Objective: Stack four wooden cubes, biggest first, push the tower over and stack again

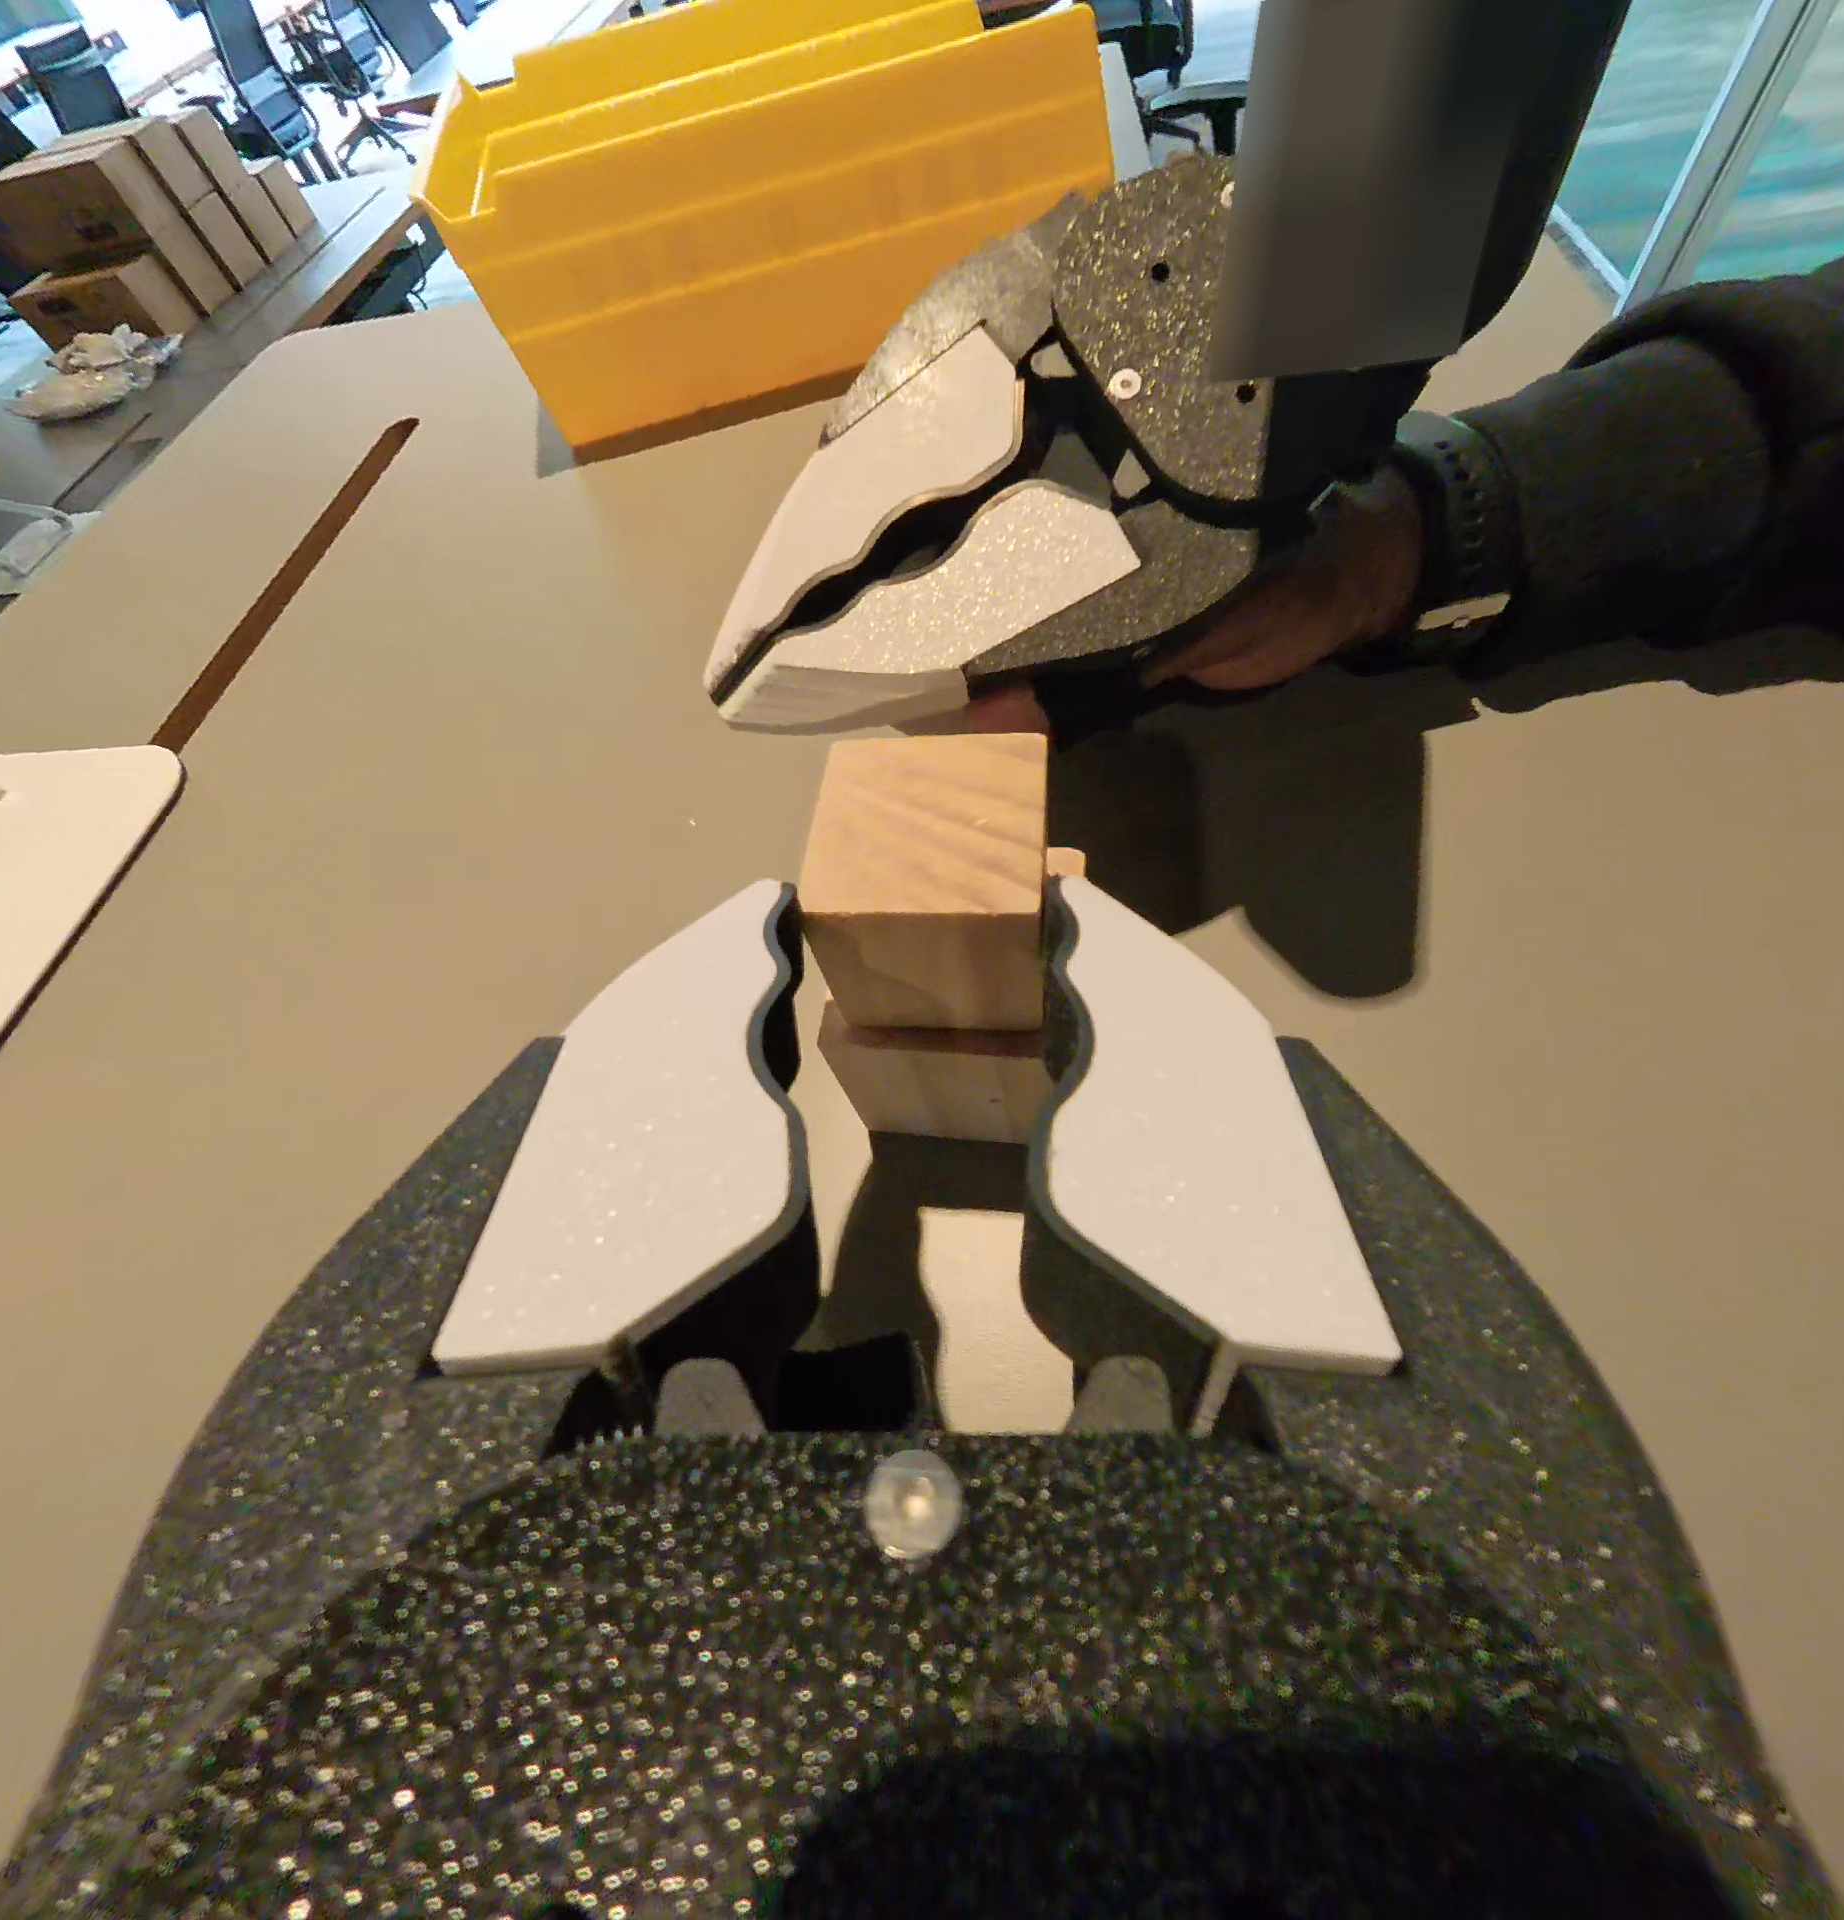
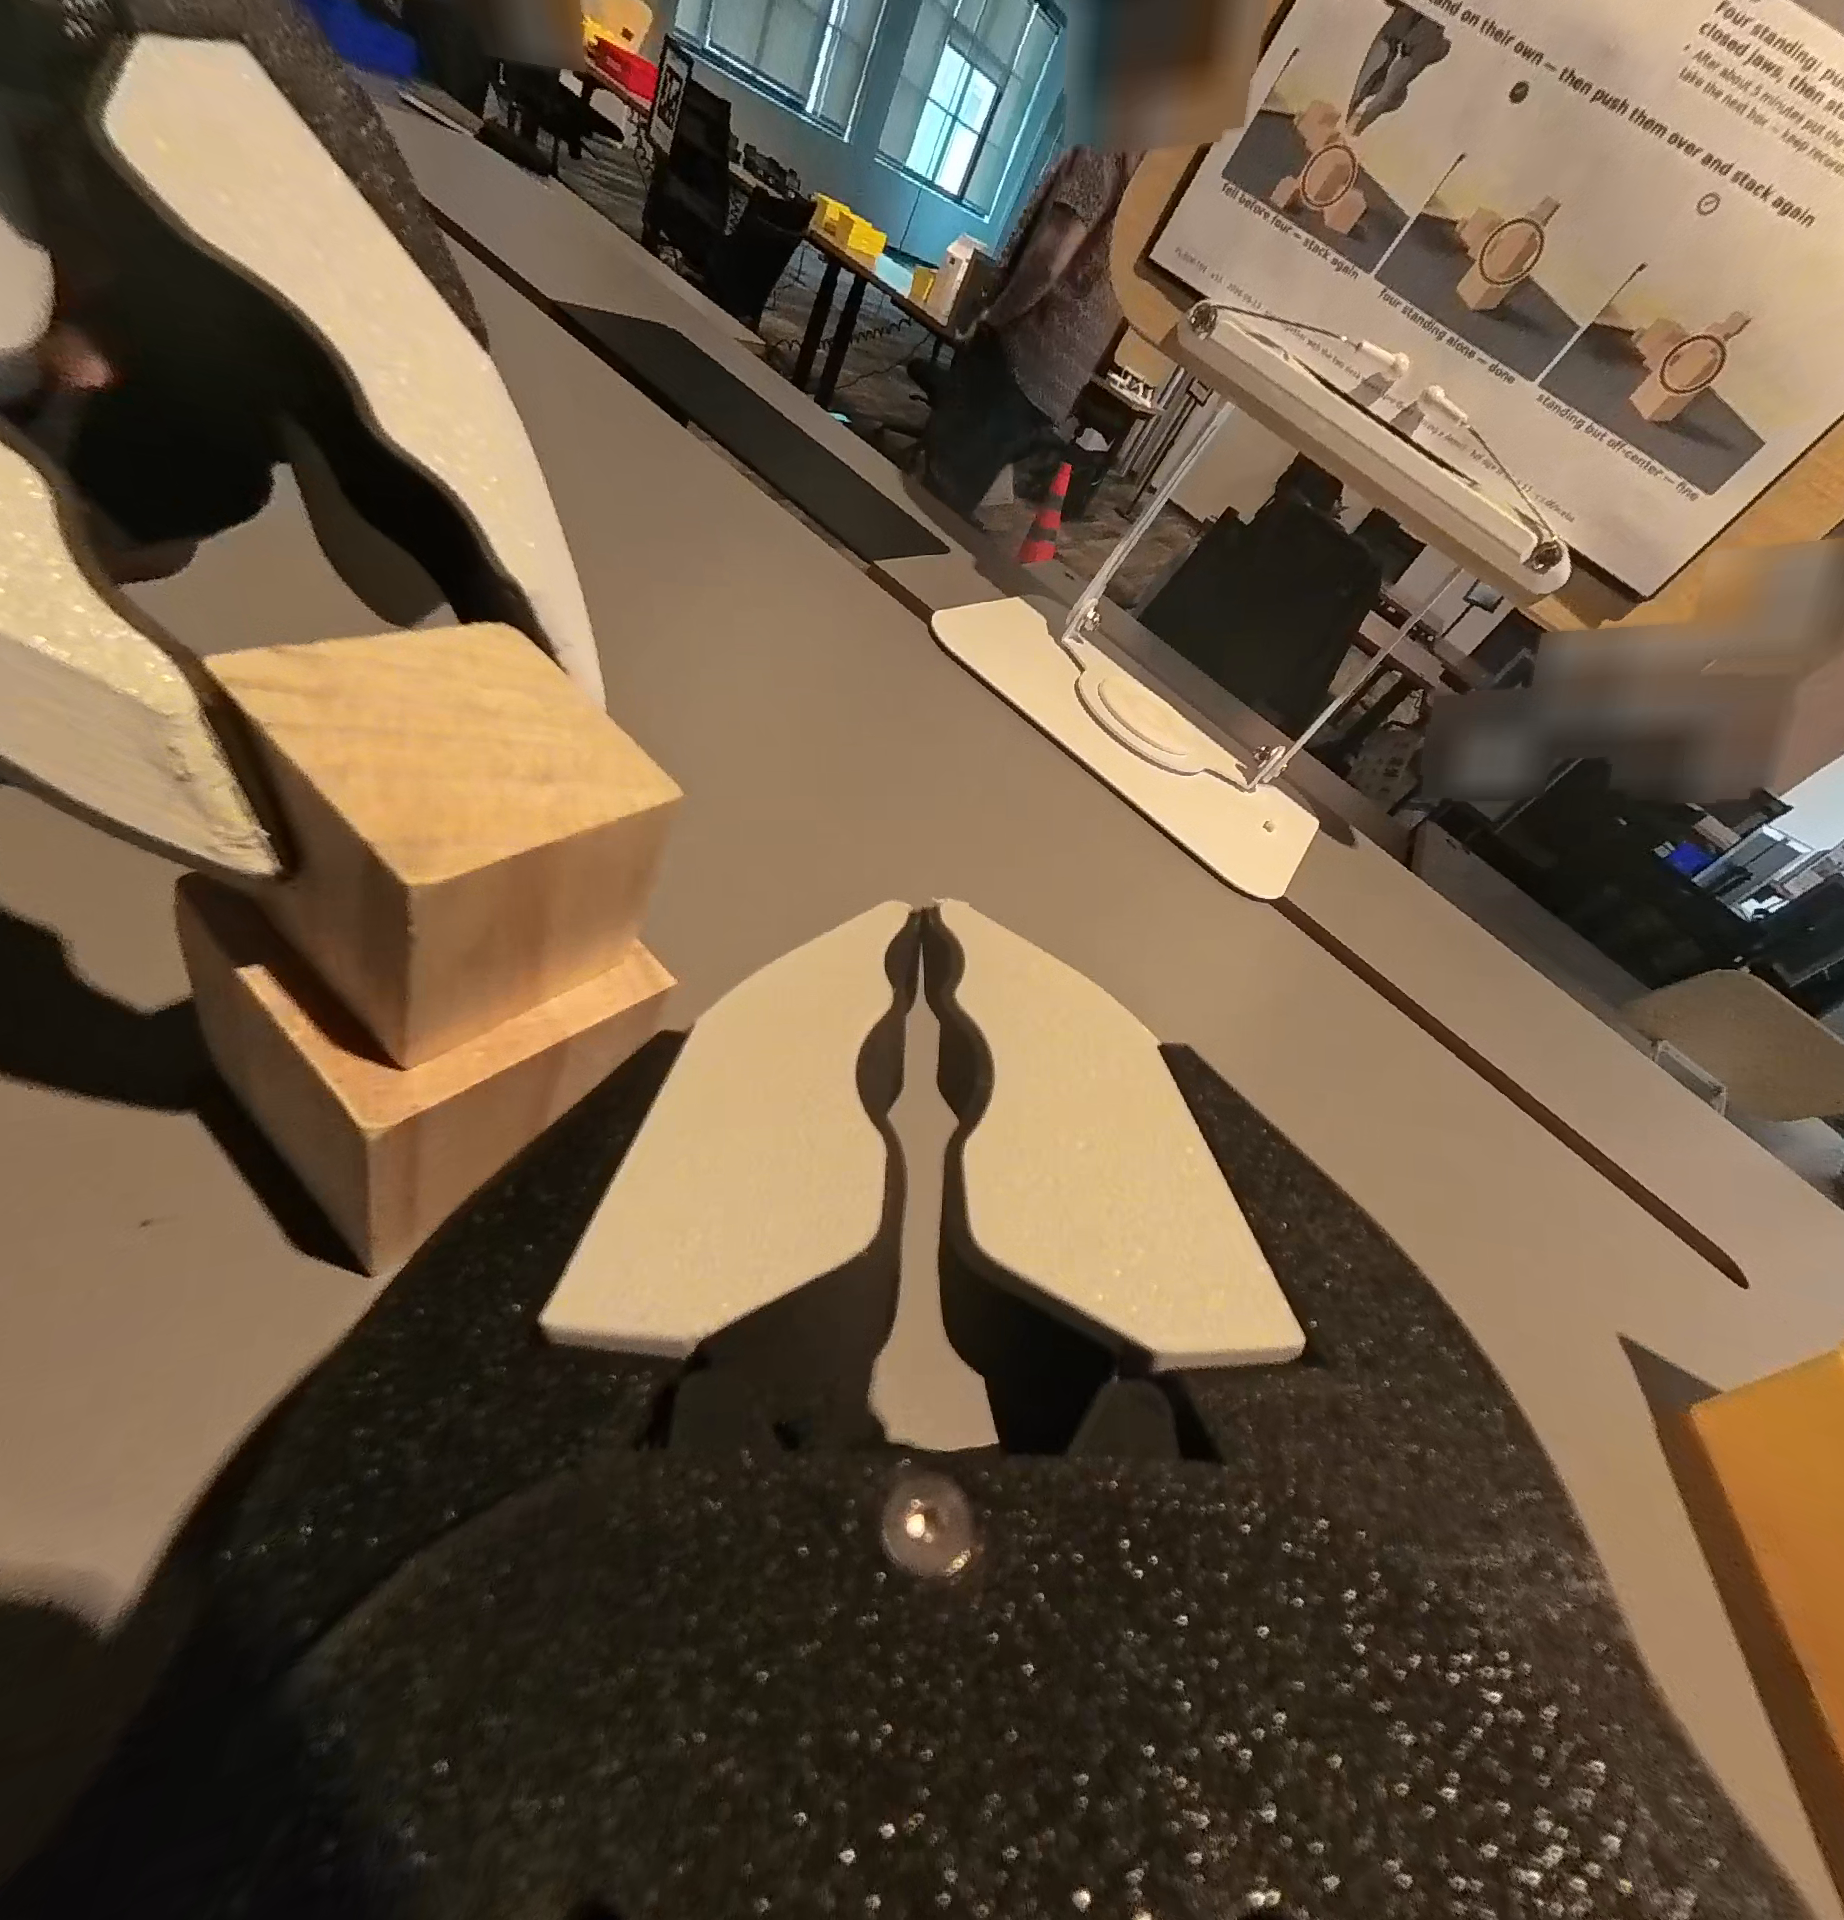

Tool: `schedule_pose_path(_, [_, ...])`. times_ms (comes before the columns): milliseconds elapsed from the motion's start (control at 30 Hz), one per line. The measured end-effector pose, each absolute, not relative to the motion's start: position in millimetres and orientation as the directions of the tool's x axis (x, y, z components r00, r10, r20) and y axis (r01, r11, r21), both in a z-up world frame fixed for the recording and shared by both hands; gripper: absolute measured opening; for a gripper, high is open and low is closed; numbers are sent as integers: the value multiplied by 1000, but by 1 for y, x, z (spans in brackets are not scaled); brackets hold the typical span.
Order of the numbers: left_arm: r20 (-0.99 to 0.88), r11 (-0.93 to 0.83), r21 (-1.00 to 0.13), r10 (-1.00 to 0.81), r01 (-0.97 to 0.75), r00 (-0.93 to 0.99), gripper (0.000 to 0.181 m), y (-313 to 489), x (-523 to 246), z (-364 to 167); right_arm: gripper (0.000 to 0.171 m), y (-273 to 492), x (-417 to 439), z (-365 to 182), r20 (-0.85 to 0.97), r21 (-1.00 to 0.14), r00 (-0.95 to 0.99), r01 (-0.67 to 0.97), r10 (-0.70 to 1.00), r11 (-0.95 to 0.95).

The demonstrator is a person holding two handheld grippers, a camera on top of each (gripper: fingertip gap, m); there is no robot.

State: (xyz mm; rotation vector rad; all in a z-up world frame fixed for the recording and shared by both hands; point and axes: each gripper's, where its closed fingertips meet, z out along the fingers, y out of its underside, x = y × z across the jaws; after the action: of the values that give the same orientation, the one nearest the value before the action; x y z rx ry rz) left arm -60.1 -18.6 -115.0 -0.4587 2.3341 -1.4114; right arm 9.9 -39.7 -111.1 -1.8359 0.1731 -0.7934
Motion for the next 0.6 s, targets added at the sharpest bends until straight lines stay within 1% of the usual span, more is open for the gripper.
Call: schedule_pose_path(600, [-158, 434, -899, -458, -65, -875, 44, -21, -59, -115, 0, -39, 8, -112, 443, -873, 771, 255, -457, -416])
